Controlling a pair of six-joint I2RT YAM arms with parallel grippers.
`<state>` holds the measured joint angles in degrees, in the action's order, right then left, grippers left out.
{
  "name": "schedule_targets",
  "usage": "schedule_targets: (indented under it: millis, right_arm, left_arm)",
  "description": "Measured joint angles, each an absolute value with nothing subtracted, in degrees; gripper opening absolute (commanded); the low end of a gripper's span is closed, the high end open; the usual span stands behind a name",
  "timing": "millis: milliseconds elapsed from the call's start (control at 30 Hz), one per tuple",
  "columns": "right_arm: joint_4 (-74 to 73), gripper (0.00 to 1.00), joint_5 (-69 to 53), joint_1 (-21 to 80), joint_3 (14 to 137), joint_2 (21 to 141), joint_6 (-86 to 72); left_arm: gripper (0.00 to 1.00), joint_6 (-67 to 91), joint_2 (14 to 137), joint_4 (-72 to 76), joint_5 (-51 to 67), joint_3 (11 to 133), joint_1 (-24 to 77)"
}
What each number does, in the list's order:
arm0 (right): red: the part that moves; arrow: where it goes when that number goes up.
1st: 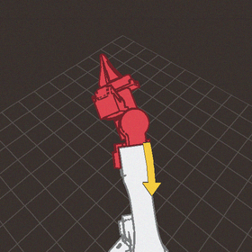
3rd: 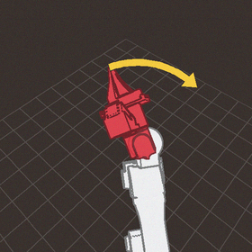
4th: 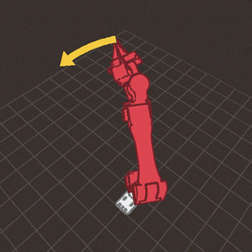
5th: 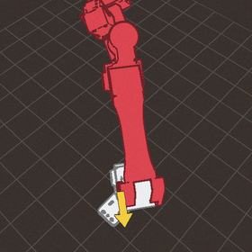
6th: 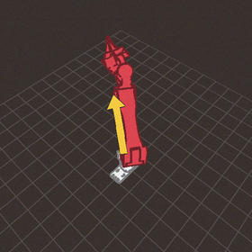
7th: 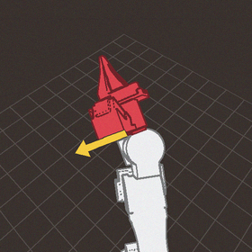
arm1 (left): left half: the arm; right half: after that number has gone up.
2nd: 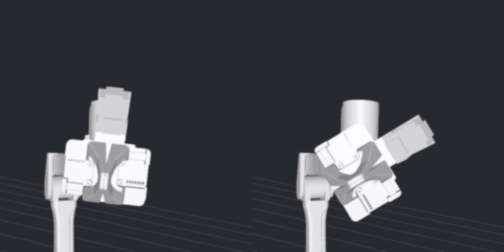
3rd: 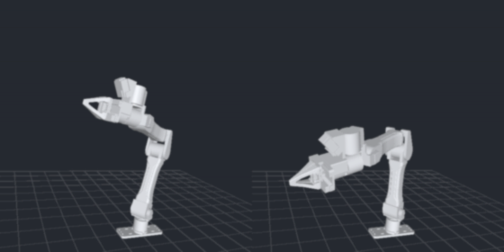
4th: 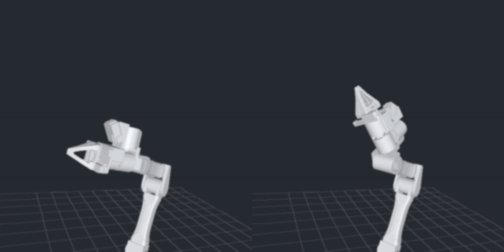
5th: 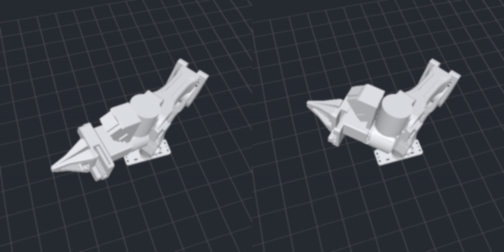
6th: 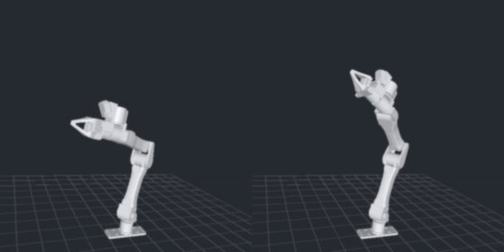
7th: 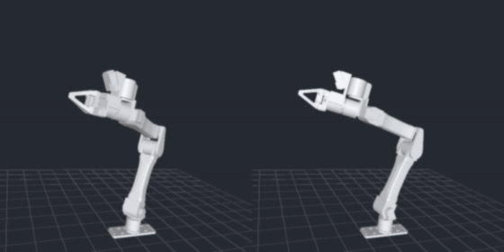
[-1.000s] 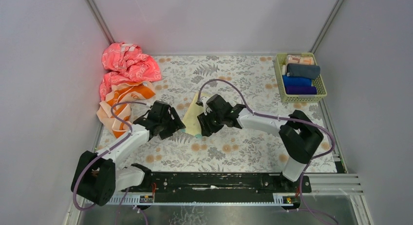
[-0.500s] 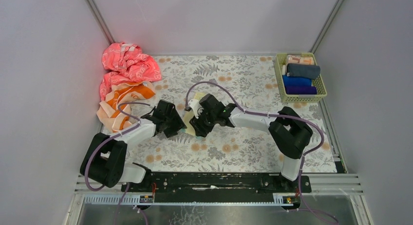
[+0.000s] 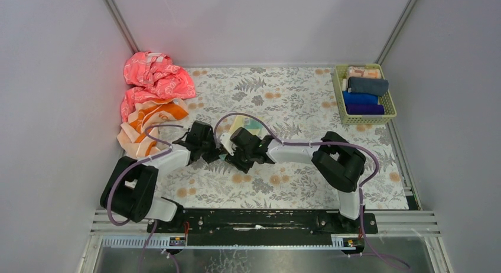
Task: Roll the towels
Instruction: Roll the towel into the bin.
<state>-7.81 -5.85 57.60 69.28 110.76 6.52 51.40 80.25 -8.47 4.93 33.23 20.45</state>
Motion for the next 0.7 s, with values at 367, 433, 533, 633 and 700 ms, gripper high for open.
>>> schedule_targets:
  millis: [367, 433, 533, 633, 700]
  right_arm:
    - [-5.7, 0.12, 6.0, 63.5, 68.7, 111.3, 9.7]
    - [-5.3, 0.06, 6.6, 63.8, 68.6, 111.4, 9.9]
    - [-5.3, 0.00, 5.6, 63.4, 68.6, 111.4, 9.5]
    - [-5.2, 0.00, 1.1, 61.3, 68.6, 111.2, 7.7]
    - [-4.9, 0.00, -3.2, 59.3, 68.6, 111.0, 5.6]
  left_arm:
    - [0.31, 52.2, 82.1, -4.9, 6.5, 32.9, 19.8]
    - [0.39, 52.2, 82.0, -5.1, 6.5, 32.9, 19.4]
    - [0.48, 51.7, 80.4, -7.0, 6.2, 32.9, 19.1]
    - [0.57, 51.4, 77.6, -11.3, 5.0, 32.9, 18.3]
    - [0.60, 51.2, 75.7, -13.5, 4.5, 32.9, 17.8]
